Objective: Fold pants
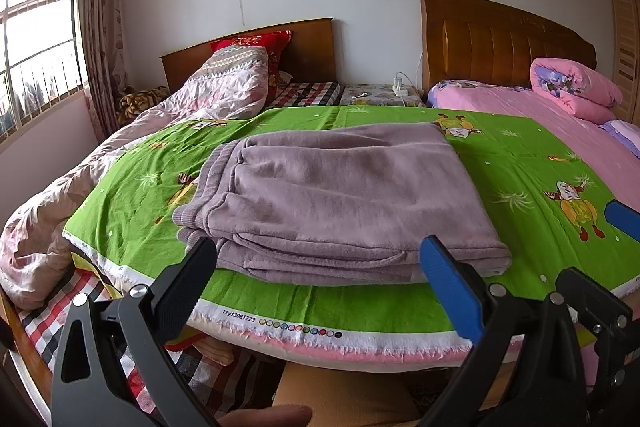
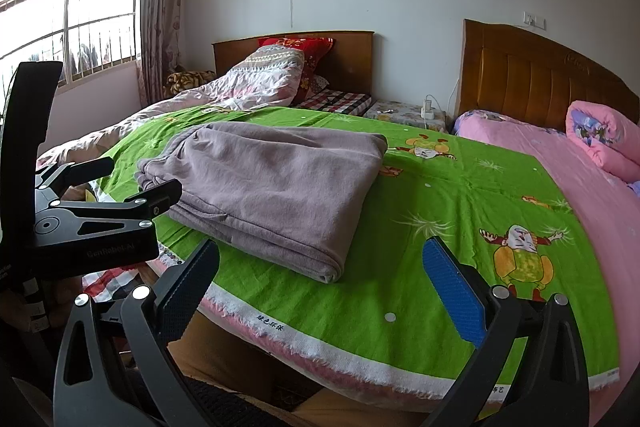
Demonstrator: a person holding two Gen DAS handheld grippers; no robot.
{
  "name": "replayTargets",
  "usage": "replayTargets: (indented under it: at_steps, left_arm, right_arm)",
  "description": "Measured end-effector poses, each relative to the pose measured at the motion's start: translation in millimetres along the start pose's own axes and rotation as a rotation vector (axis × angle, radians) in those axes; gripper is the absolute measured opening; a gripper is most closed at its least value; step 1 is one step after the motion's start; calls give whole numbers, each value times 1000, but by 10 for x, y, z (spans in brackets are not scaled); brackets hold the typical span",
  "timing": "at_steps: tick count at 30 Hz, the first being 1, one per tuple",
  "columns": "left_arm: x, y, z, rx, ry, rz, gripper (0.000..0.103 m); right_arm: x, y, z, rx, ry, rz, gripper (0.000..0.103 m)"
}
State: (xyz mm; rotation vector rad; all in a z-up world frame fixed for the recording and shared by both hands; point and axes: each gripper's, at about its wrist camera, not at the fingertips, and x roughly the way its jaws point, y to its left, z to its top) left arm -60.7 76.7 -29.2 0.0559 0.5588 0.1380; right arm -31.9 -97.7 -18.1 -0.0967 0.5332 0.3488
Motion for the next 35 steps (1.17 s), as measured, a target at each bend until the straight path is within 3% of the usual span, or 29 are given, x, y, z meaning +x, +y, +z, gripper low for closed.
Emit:
replayTargets:
  at_steps: [35]
  left_arm:
    - [26,-16,-7,5,10,-13,102]
  right_arm:
    - [-17,55,-10,7,2,1,99]
